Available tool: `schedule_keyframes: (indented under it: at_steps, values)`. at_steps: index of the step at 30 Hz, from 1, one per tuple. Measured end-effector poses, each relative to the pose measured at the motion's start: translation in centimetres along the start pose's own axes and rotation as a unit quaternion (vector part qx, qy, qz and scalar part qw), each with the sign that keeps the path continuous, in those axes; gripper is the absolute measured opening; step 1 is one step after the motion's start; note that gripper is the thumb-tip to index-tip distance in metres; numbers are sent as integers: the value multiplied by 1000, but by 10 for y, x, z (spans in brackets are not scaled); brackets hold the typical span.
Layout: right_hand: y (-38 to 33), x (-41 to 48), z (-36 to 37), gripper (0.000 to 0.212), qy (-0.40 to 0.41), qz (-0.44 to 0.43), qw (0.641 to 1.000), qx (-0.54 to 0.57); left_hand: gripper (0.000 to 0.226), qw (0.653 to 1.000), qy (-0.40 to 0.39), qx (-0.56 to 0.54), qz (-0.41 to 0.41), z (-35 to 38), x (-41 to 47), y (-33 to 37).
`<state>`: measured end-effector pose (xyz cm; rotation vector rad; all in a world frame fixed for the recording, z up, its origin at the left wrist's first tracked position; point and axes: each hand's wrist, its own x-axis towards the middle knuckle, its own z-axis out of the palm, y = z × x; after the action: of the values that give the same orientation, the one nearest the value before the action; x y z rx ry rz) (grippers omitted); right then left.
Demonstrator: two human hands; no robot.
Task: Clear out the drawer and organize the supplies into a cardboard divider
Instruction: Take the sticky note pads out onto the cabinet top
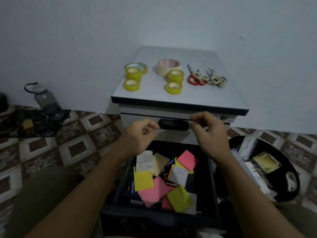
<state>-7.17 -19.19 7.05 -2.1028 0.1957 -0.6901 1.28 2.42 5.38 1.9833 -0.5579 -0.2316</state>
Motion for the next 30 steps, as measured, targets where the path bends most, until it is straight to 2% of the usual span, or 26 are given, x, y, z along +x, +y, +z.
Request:
schedule_keyframes:
  at_steps: [2,5,7,10,14,18,24,30]
  values:
    - [26,-27,8,16,-37,55,998,-7,9,995,-65,48,-59,23,-6,-33]
    - [67,-64,20,16,-106,159,981,-36,39,978,-138,91,-126,51,-20,-78]
    - [88,-86,27,18,-174,234,955,-52,58,968,-157,93,-173,63,-35,-100]
    - [113,-111,36,41,-247,309,913,-98,75,947,-175,167,-210,73,-52,-127]
    - [128,-129,45,48,-279,318,892,-160,81,911,-204,248,-260,79,-60,-141]
    - [133,-134,53,50,-281,320,889,-166,83,911,-194,246,-268,84,-61,-143]
    - [134,-133,57,61,-306,313,881,-179,78,897,-220,290,-253,94,-66,-140]
    - [139,-131,61,55,-287,296,896,-164,72,902,-241,284,-220,94,-67,-143]
